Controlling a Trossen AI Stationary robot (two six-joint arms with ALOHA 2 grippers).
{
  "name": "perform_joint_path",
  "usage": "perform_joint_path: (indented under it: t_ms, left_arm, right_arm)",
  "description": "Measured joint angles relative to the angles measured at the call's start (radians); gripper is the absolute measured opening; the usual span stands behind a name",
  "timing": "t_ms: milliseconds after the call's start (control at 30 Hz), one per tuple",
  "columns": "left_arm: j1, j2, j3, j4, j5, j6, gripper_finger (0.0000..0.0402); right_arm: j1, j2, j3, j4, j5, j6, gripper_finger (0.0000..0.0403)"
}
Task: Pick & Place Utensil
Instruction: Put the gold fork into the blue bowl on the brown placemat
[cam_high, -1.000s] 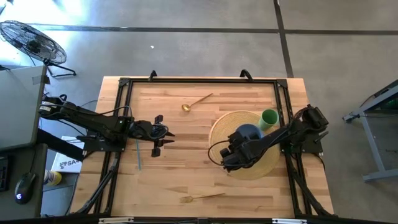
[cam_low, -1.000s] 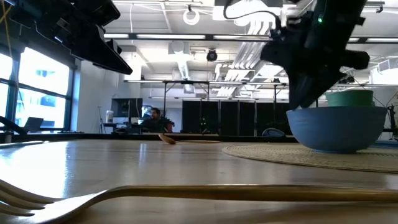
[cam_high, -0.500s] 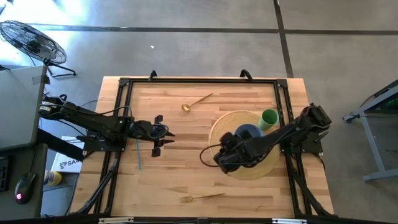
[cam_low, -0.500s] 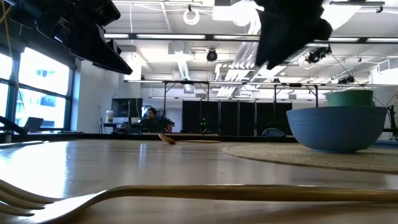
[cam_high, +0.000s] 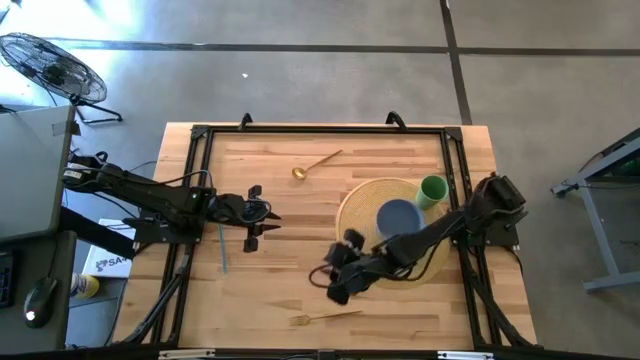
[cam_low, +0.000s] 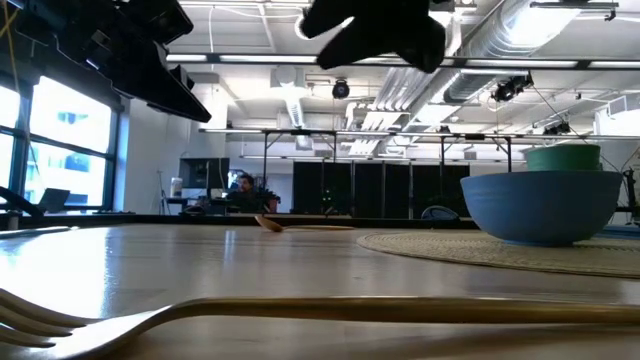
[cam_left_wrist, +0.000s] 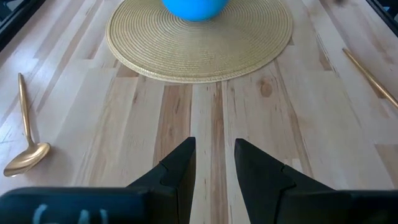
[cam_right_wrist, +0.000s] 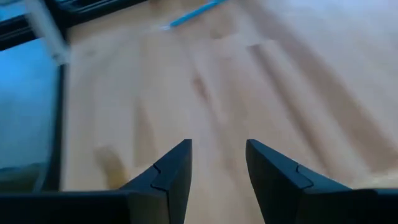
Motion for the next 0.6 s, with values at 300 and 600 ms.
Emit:
perform_joint_path:
  t_ms: [300, 600]
  left_arm:
    - [0.000, 0.000, -0.001, -0.004, 0.000, -0.056, 0.0108]
    - [0.000, 0.000, -0.001, -0.004, 0.000, -0.056, 0.0108]
  right_arm:
    - [0.069, 0.144, 0.032, 0.200, -0.051, -0.081, 0.0144]
    - [0.085, 0.331, 0.256, 0.169, -0.155, -0.264, 0.0144]
